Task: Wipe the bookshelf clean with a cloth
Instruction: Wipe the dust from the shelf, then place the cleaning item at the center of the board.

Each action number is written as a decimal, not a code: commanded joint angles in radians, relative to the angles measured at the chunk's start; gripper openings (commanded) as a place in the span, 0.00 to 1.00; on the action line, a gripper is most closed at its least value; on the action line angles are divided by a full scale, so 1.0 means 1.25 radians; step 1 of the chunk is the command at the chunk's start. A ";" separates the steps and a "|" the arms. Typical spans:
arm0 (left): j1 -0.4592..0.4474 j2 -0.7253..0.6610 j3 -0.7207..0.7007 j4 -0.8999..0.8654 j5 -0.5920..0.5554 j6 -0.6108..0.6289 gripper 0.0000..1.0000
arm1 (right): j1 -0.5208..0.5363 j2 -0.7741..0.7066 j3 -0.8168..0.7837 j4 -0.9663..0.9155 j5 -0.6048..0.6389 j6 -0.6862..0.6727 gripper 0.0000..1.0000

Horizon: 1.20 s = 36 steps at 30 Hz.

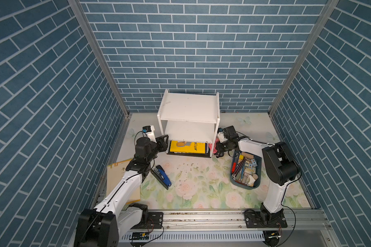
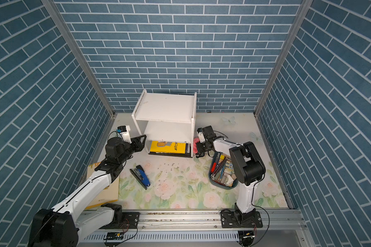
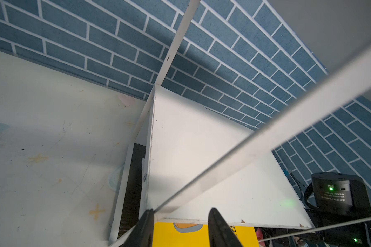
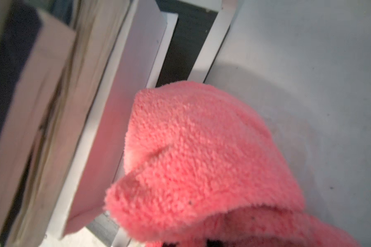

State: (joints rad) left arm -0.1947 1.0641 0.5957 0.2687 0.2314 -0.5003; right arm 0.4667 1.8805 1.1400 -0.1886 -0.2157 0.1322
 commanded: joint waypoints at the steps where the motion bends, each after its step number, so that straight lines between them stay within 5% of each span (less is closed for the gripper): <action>1: 0.002 0.000 0.000 0.036 0.026 0.008 0.46 | 0.011 -0.024 -0.047 -0.127 -0.014 -0.041 0.00; 14: 0.002 -0.004 -0.023 0.062 0.042 -0.015 0.46 | 0.071 -0.232 -0.131 -0.214 0.095 0.020 0.00; 20: 0.002 -0.050 -0.054 0.076 0.024 -0.044 0.49 | 0.186 -0.402 -0.184 -0.223 0.131 0.106 0.00; 27: -0.003 -0.179 -0.153 0.115 -0.032 -0.117 0.55 | 0.357 -0.686 -0.420 -0.048 0.188 0.233 0.00; 32: -0.012 -0.266 -0.235 0.134 -0.097 -0.135 0.62 | 0.493 -0.622 -0.441 0.075 0.288 0.224 0.01; 36: -0.016 -0.313 -0.252 0.121 -0.112 -0.113 0.67 | 0.531 -0.469 -0.417 0.179 0.261 0.197 0.21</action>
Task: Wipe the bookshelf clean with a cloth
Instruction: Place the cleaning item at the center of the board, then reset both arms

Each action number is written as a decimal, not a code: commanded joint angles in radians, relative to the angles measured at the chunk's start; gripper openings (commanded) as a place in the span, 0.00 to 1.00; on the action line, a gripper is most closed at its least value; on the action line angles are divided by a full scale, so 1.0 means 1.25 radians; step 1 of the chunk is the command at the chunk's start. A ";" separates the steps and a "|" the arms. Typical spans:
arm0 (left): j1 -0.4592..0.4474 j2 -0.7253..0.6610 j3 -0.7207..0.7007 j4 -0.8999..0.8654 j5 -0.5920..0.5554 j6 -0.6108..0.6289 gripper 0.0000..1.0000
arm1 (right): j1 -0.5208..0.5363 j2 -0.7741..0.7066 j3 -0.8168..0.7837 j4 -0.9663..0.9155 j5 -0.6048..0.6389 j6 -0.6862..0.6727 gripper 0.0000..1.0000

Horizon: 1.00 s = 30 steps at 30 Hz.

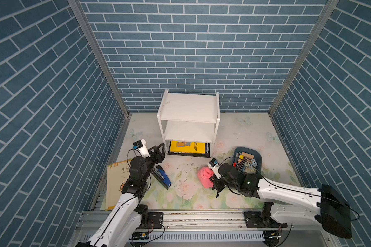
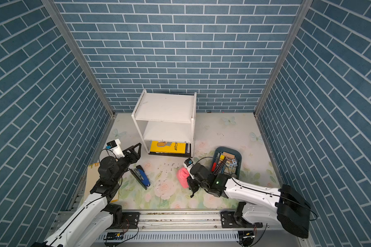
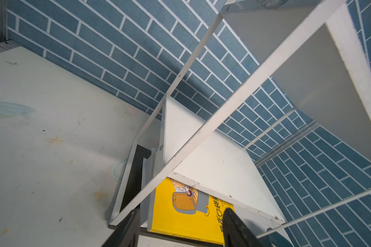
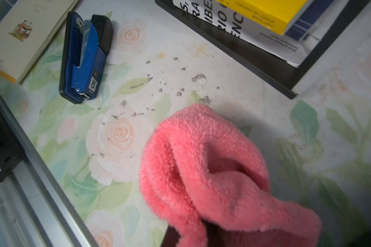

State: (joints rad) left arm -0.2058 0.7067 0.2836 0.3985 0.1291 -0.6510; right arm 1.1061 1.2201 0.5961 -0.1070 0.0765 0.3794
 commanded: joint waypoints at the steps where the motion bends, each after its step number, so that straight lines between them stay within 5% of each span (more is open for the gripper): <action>1: -0.008 -0.042 0.000 0.002 -0.041 0.014 0.69 | 0.028 0.090 0.023 0.131 0.023 -0.006 0.27; 4: -0.008 -0.088 0.000 -0.041 -0.084 0.031 0.72 | 0.042 0.156 0.022 0.158 0.019 -0.017 0.45; 5: -0.008 -0.103 -0.001 -0.061 -0.101 0.033 0.75 | 0.046 0.160 0.019 0.156 0.026 -0.021 0.61; 6: -0.008 -0.111 -0.003 -0.075 -0.114 0.034 0.77 | 0.049 0.153 0.017 0.149 0.041 -0.022 0.92; 7: -0.008 -0.116 -0.004 -0.085 -0.125 0.034 0.80 | 0.050 0.135 0.016 0.139 0.052 -0.024 0.99; 11: -0.008 -0.108 -0.001 -0.124 -0.186 0.023 0.99 | 0.050 0.006 0.030 0.083 0.056 -0.049 1.00; 18: -0.012 -0.107 -0.061 -0.072 -0.297 -0.023 1.00 | 0.047 -0.202 0.097 -0.024 0.113 -0.108 1.00; 22: -0.038 -0.148 -0.084 -0.040 -0.332 0.084 1.00 | -0.001 -0.298 0.128 -0.026 0.275 -0.139 1.00; 27: -0.048 -0.223 -0.114 -0.032 -0.469 0.170 1.00 | -0.214 -0.359 0.083 0.097 0.425 -0.199 1.00; 28: -0.048 -0.236 -0.130 0.007 -0.471 0.240 1.00 | -0.255 -0.363 0.045 0.168 0.481 -0.250 1.00; 30: -0.048 -0.242 -0.150 0.093 -0.328 0.488 1.00 | -0.361 -0.365 -0.057 0.361 0.481 -0.374 1.00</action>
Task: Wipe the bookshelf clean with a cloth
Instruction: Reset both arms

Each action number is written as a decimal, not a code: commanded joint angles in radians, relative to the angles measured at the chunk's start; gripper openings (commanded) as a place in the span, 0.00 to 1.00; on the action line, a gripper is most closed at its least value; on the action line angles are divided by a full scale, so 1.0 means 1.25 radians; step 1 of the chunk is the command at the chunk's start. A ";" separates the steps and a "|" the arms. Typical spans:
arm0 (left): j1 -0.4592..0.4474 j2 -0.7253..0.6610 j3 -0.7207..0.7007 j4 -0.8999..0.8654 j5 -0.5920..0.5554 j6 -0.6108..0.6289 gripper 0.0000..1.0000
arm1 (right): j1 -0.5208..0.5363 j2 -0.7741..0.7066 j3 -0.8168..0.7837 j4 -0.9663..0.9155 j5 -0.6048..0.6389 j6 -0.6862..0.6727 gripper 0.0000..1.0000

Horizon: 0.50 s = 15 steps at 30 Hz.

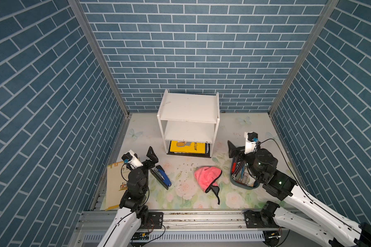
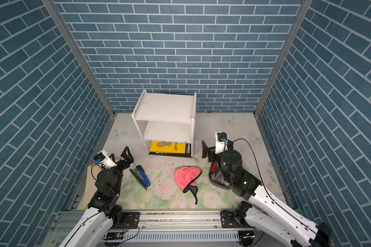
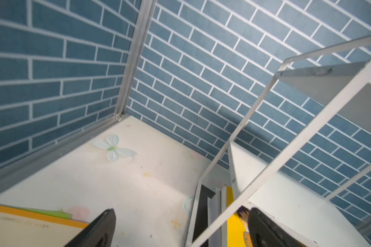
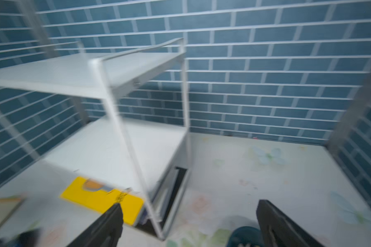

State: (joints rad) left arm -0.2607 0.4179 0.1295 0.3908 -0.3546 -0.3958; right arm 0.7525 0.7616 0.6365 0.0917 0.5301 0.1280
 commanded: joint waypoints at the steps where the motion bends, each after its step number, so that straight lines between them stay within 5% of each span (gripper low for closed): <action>1: -0.004 -0.002 -0.026 0.118 0.109 0.352 1.00 | -0.135 0.008 -0.142 0.294 0.077 -0.213 1.00; 5: 0.029 0.098 -0.073 0.293 -0.013 0.349 1.00 | -0.401 0.138 -0.248 0.476 -0.041 -0.103 1.00; 7: 0.085 0.178 -0.098 0.397 0.014 0.345 1.00 | -0.470 0.242 -0.274 0.571 -0.101 -0.081 1.00; 12: 0.238 0.460 -0.129 0.681 0.160 0.229 1.00 | -0.517 0.434 -0.346 0.845 -0.196 -0.111 1.00; 15: 0.260 0.625 -0.136 0.836 0.185 0.187 1.00 | -0.541 0.516 -0.387 0.979 -0.251 -0.106 1.00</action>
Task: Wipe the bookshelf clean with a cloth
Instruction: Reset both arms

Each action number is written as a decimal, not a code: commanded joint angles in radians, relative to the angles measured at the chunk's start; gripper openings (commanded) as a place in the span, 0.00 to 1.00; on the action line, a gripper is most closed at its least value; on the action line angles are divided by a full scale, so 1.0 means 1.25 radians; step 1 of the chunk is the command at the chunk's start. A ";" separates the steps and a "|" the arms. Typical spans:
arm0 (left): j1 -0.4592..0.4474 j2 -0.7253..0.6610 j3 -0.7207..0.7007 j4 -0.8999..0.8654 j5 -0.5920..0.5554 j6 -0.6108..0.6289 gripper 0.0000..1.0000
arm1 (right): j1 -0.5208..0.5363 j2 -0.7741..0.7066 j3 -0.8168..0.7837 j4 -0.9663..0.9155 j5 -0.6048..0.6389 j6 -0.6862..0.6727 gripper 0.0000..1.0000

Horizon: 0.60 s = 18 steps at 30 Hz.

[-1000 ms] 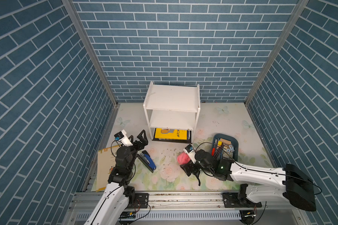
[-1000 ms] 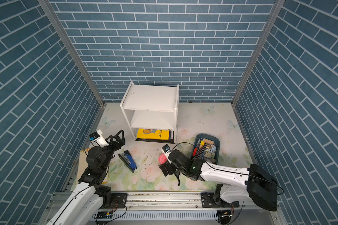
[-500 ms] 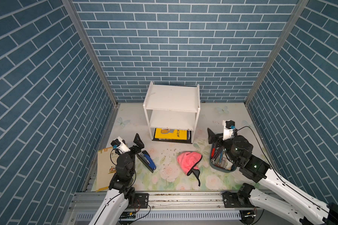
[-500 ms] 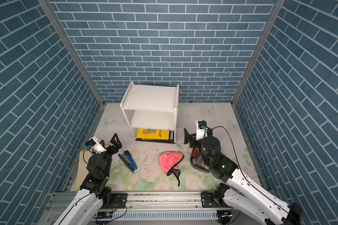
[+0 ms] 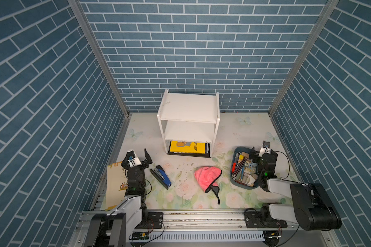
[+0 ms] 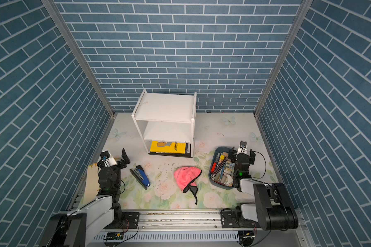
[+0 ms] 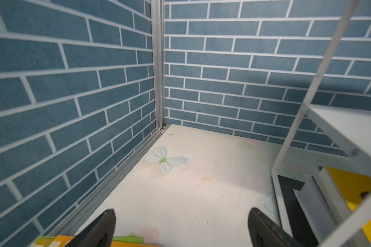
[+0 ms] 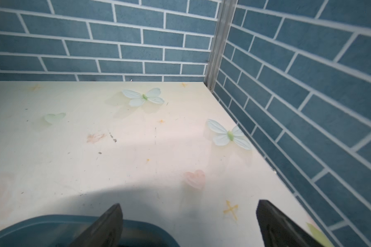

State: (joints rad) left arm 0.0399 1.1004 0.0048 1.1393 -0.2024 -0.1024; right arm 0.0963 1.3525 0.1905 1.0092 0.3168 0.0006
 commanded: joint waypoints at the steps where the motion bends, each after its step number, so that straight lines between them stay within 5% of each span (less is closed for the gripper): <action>1: 0.021 0.124 -0.036 0.285 0.071 -0.046 1.00 | -0.017 0.070 -0.047 0.295 -0.083 -0.003 1.00; 9: 0.015 0.349 -0.003 0.452 0.088 -0.023 1.00 | -0.005 0.140 -0.033 0.325 -0.055 -0.012 1.00; 15: -0.057 0.325 0.153 0.127 0.024 0.040 1.00 | 0.000 0.143 -0.005 0.279 -0.070 -0.022 1.00; 18: -0.071 0.328 0.159 0.122 -0.005 0.051 1.00 | -0.003 0.145 -0.002 0.273 -0.077 -0.020 1.00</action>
State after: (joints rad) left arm -0.0338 1.5108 0.1967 1.3911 -0.1646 -0.0792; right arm 0.0925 1.5227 0.1734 1.3392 0.2363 -0.0063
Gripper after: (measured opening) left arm 0.996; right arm 0.997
